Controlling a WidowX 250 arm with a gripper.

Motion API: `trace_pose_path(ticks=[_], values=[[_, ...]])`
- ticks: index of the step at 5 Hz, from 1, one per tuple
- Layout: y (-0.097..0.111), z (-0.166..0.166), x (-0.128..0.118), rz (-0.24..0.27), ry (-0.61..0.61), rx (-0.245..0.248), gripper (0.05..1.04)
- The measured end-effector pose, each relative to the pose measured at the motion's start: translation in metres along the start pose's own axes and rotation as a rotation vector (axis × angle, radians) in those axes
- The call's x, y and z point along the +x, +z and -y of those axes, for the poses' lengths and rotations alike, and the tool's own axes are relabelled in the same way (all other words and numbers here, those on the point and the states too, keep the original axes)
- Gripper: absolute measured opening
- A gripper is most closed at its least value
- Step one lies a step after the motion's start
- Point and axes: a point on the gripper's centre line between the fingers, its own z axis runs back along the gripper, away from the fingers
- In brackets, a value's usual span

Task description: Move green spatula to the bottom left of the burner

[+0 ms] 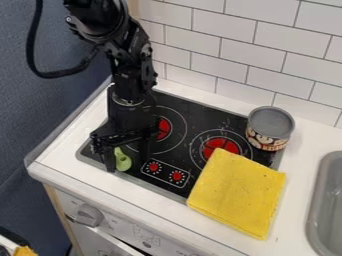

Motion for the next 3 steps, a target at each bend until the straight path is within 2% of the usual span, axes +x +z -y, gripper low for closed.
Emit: trace_pose_path(ticks=[1, 2, 3], values=[[0.02, 0.003, 0.004, 0.043, 0.0, -0.05, 1.003], [0.052, 0.007, 0.004, 0.136, -0.041, -0.085, 1.001], [0.078, 0.0, 0.003, 0.195, -0.028, -0.068, 1.001]])
